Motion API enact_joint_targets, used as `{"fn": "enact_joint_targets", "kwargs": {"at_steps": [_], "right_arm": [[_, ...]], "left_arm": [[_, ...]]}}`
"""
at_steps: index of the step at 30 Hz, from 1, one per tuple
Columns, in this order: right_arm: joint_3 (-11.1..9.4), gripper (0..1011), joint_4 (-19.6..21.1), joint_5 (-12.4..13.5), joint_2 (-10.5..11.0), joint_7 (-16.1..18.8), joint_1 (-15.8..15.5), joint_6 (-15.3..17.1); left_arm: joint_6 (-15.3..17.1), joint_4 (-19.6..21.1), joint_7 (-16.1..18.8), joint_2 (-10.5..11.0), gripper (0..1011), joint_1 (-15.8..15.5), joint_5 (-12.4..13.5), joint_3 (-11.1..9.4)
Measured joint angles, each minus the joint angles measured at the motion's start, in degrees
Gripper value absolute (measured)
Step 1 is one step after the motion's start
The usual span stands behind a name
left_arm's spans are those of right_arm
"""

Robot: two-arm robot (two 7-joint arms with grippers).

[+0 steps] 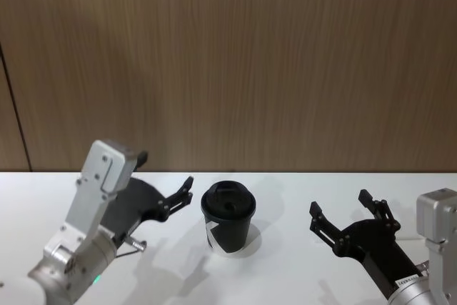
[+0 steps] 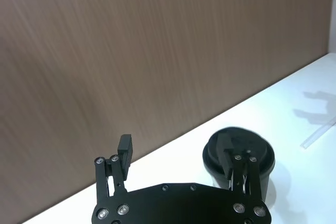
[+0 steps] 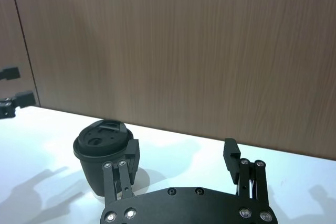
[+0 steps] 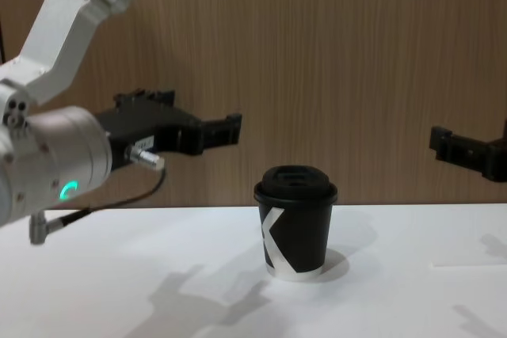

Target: Pick up the straw with one hand, pass it to the other hand, and insert it into the cup.

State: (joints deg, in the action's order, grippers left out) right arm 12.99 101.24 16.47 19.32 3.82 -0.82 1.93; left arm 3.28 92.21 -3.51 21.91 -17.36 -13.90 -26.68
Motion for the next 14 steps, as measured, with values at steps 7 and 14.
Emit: {"fn": "enact_joint_targets", "kwargs": {"at_steps": [7,14], "right_arm": [[0.0,1001,0.0,0.0,0.0,0.0,0.0,0.0],[0.0,1001,0.0,0.0,0.0,0.0,0.0,0.0]], "left_arm": [[-1.9,0.8,2.2,0.0,1003,2.9,1.9,0.5],[-2.5,1.0,2.9,0.0,1003,3.7,2.4,0.7]]}}
